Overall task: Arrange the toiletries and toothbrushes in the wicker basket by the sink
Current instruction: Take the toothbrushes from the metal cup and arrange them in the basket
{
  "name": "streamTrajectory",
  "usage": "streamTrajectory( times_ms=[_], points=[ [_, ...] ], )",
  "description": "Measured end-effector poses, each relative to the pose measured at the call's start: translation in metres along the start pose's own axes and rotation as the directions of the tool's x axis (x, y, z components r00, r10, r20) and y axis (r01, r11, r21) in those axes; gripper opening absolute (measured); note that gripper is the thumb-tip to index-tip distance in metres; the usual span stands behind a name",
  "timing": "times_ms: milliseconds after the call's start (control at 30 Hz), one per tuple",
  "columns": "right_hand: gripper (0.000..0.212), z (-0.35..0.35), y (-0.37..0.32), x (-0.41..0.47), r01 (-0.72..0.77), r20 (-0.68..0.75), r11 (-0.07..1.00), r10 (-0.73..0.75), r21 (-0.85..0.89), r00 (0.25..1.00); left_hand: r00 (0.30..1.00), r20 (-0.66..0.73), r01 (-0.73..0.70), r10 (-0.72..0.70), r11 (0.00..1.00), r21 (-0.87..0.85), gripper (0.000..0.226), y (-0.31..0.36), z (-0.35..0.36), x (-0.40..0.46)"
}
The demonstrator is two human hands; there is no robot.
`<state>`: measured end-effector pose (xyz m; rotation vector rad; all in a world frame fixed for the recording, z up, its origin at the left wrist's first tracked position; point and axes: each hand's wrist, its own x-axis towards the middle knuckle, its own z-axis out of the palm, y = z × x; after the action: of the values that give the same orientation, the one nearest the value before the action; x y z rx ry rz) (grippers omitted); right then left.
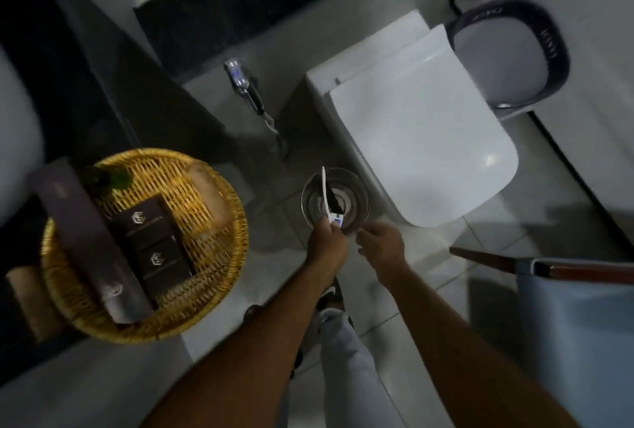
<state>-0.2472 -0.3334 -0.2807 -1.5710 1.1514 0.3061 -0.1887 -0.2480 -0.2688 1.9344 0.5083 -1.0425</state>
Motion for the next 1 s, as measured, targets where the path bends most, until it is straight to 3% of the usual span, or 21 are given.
streamTrajectory(
  times_ms=[167, 267, 333, 433, 533, 600, 733, 800, 867, 933, 1000],
  points=[
    [0.015, -0.042, -0.065, -0.053, 0.259, -0.178, 0.963, -0.242, 0.076, 0.954, 0.980, 0.063, -0.194, 0.189, 0.977, 0.085, 0.036, 0.056, -0.024, -0.068],
    [0.024, -0.058, -0.123, -0.085, 0.540, -0.235, 0.828, -0.561, -0.154, 0.794, 0.954, 0.101, -0.291, 0.281, 0.951, 0.103, 0.029, 0.093, -0.062, -0.107],
    [0.040, -0.060, -0.162, -0.104, 0.689, -0.100, 0.608, -0.774, -0.394, 0.625, 0.935, 0.148, -0.344, 0.324, 0.928, 0.143, 0.030, 0.111, -0.095, -0.131],
    [0.066, -0.054, -0.215, -0.135, 0.702, 0.209, 0.235, -0.850, -0.673, 0.484, 0.904, 0.232, -0.409, 0.358, 0.882, 0.234, 0.032, 0.124, -0.155, -0.161],
    [0.033, -0.033, -0.257, -0.176, 0.697, 0.428, -0.170, -0.879, -0.696, 0.212, 0.883, 0.277, -0.456, 0.379, 0.832, 0.315, 0.032, 0.128, -0.222, -0.179],
    [0.032, -0.011, -0.278, -0.205, 0.680, 0.518, -0.276, -0.837, -0.679, 0.177, 0.877, 0.265, -0.479, 0.401, 0.773, 0.415, 0.032, 0.127, -0.263, -0.190],
    [0.015, 0.039, -0.302, -0.245, 0.593, 0.723, -0.488, -0.643, -0.641, 0.253, 0.877, 0.262, -0.480, 0.403, 0.704, 0.523, 0.022, 0.111, -0.317, -0.212],
    [0.017, 0.057, -0.301, -0.253, 0.669, 0.772, -0.462, -0.571, -0.582, 0.278, 0.863, 0.270, -0.500, 0.428, 0.638, 0.586, 0.025, 0.099, -0.334, -0.216],
    [0.018, 0.066, -0.294, -0.255, 0.773, 0.776, -0.343, -0.561, -0.534, 0.287, 0.849, 0.280, -0.515, 0.449, 0.579, 0.632, 0.027, 0.089, -0.348, -0.217],
    [0.014, 0.064, -0.284, -0.251, 0.835, 0.732, -0.214, -0.619, -0.507, 0.285, 0.838, 0.250, -0.514, 0.485, 0.545, 0.663, 0.019, 0.077, -0.362, -0.213],
    [0.011, 0.060, -0.271, -0.241, 0.836, 0.642, -0.150, -0.715, -0.528, 0.277, 0.844, 0.173, -0.481, 0.508, 0.574, 0.662, 0.019, 0.066, -0.375, -0.207]
  ],
)
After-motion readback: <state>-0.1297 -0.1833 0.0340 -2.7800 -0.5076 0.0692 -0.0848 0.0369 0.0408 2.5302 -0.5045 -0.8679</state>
